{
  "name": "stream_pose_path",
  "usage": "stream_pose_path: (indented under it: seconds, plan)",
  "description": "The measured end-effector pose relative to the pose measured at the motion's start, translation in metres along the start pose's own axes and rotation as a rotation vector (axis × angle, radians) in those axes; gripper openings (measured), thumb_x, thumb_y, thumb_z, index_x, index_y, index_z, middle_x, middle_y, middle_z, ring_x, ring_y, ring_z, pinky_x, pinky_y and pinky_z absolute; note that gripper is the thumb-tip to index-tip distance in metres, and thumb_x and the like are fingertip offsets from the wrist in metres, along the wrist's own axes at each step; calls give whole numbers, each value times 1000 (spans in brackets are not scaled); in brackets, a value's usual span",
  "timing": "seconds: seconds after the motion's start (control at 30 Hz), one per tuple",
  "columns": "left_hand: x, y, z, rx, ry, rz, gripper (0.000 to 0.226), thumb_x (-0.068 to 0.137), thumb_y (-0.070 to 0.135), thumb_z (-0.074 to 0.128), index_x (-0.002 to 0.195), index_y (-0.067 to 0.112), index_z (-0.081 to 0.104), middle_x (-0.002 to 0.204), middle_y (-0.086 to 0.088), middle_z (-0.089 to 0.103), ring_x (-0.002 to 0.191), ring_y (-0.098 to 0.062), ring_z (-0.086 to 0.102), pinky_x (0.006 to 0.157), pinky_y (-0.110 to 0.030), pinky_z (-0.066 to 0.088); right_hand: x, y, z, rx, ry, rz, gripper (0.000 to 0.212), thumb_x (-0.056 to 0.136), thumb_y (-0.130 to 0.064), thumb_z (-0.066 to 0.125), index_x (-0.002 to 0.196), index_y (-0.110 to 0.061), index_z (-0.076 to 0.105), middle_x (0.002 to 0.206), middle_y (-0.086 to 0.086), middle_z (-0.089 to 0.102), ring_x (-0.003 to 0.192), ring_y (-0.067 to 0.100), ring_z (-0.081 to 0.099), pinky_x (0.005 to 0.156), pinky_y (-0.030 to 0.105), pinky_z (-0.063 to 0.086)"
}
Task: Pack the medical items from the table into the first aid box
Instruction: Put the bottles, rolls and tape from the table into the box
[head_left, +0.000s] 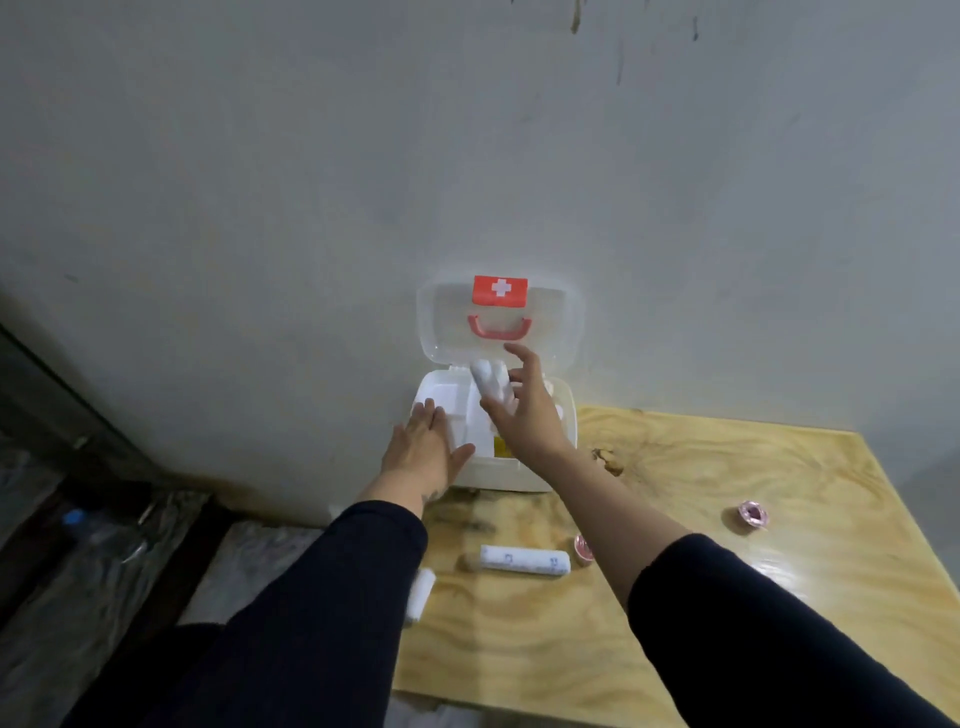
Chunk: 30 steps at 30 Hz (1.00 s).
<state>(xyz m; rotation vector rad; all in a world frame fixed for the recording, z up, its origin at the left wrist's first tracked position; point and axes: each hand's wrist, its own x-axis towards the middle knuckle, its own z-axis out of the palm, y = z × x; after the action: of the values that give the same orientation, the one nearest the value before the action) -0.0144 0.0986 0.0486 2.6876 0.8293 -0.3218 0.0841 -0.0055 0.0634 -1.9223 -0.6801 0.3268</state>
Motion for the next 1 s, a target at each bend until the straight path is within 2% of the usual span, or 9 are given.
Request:
stream_pose_path:
  seconds: [0.1, 0.2, 0.3, 0.4, 0.53, 0.7, 0.83, 1.0]
  plan:
    - [-3, -1, 7, -65, -9, 0, 70, 101, 49, 24, 154, 8, 5, 164, -7, -6, 151, -22, -4, 122, -39, 10, -6, 8, 10, -82, -4, -23, 60, 90, -13, 53, 142, -21, 25, 136, 2, 44, 118, 18, 45, 95, 24, 35]
    - [0, -4, 12, -59, 8, 23, 71, 101, 49, 25, 154, 6, 5, 164, -8, -5, 151, -20, -5, 123, -38, 7, -12, 19, 14, -180, 11, -25, 67, 83, -1, 55, 142, -17, 28, 144, 4, 37, 121, 23, 44, 97, 22, 34]
    - [3, -6, 14, -67, 6, 31, 73, 101, 49, 27, 154, 6, 4, 164, -7, -6, 151, -20, -4, 123, -37, 5, -14, 21, 12, -227, -31, 56, 64, 84, -2, 58, 140, -18, 32, 142, 8, 38, 117, 24, 48, 98, 32, 41]
    - [3, -6, 11, -47, 14, 43, 72, 100, 48, 30, 154, 7, 7, 164, -7, -1, 151, -21, -1, 122, -38, 6, -14, 18, 7, -265, -69, 109, 57, 86, -6, 60, 137, -17, 37, 141, 7, 41, 118, 24, 49, 92, 29, 41]
    - [-2, -6, -5, -4, 90, 113, 61, 101, 44, 37, 149, 9, 27, 159, -5, 25, 147, -23, 22, 117, -37, 23, -19, 7, -2, -329, -61, 77, 53, 85, -6, 59, 134, -18, 42, 136, 8, 47, 115, 25, 52, 86, 27, 41]
    - [-19, -12, -20, -65, 161, 182, 43, 101, 33, 41, 142, 20, 43, 148, 2, 43, 135, -21, 41, 105, -36, 38, -37, -3, -11, -439, -73, -56, 36, 85, -5, 56, 118, -17, 59, 121, 9, 57, 109, 23, 55, 90, 29, 46]
    - [-39, -12, -21, -129, 179, 200, 38, 99, 28, 43, 136, 22, 49, 140, 5, 51, 124, -19, 51, 99, -36, 45, -61, -6, -11, -516, -179, -59, 29, 86, -5, 55, 110, -18, 64, 111, 5, 61, 97, 17, 57, 78, 27, 46]
    - [-63, -15, -1, -215, 145, 132, 34, 99, 26, 41, 130, 23, 55, 134, 6, 55, 115, -18, 56, 93, -34, 48, -89, 13, -6, -640, -378, 29, 28, 86, -7, 54, 107, -20, 67, 123, 5, 61, 112, 24, 57, 91, 32, 47]
